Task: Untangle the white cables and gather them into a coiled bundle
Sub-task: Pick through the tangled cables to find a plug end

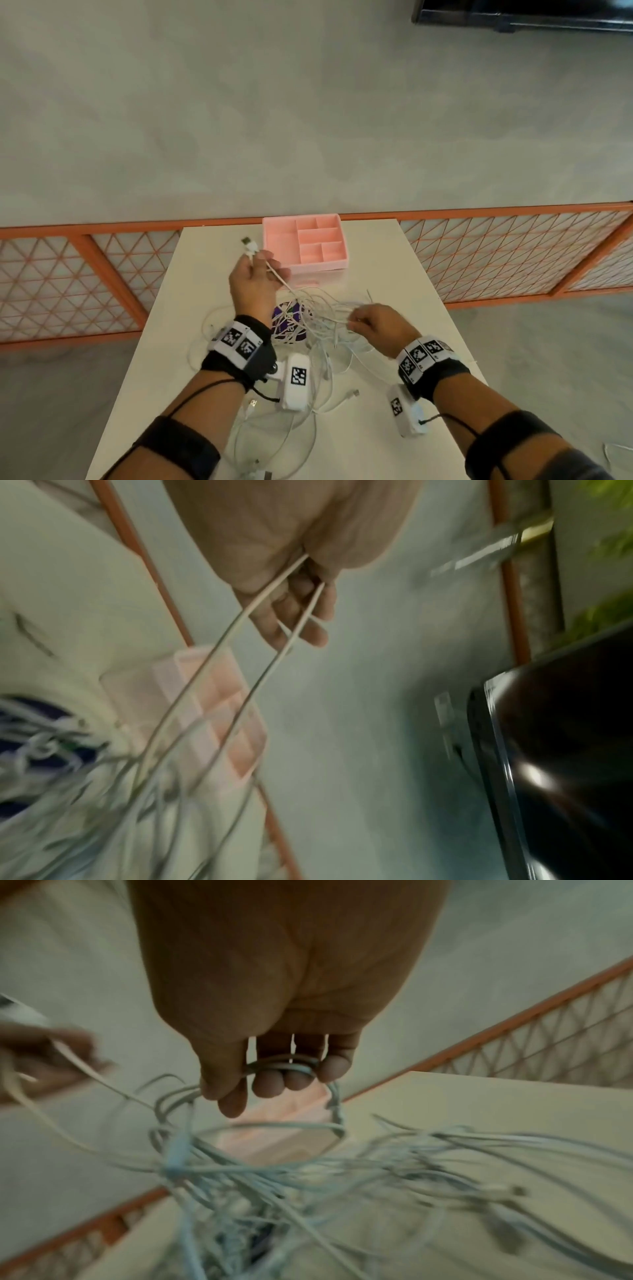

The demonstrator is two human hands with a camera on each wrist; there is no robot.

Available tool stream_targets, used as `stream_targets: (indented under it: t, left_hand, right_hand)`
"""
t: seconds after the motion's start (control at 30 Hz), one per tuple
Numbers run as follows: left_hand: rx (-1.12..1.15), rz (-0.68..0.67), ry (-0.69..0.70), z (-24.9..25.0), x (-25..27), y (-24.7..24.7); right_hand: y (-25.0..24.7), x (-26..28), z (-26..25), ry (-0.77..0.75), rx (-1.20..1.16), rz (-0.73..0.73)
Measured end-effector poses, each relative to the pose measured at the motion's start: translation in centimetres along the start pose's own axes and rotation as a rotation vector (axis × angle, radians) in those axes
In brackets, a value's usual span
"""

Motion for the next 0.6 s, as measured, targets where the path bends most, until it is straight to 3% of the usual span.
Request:
stream_targets:
  t: [0.2,0.33,0.4,0.53,0.6]
  left_hand:
    - [0.135,0.008,0.063,3.2,-0.7,-2.1]
    - [0.18,0.025,0.054,2.2,-0.3,-2.6]
    - [0.209,-0.002,0.031,1.8,-0.2,-2.4]
    - [0.171,-0.106,-0.083,0.2,0.4,-0.8]
    - [0.118,-0.155,-0.131,-1.1,0.8,0.0]
  right_hand:
    - [-1.0,2.8,8.6,0.272,0.211,-0.016]
    - [-2.2,3.1,10.8,0.442,0.265,0.045]
    - [-1.8,3.2,11.0,0.498,0.292,0.007]
    - [0.8,2.2,9.2,0.477,0.24,-0.177]
    - [0.9,0.3,6.5,0.361,0.17,-0.153]
Point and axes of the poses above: each hand's wrist, its own x-axis away from the middle knuckle, its own y-axis out of the palm, z = x × y, the point moved 10 cm from there along -x, towards the middle knuckle, and after that the axes turned 12 degrees about -y, right-handed, at the moved point
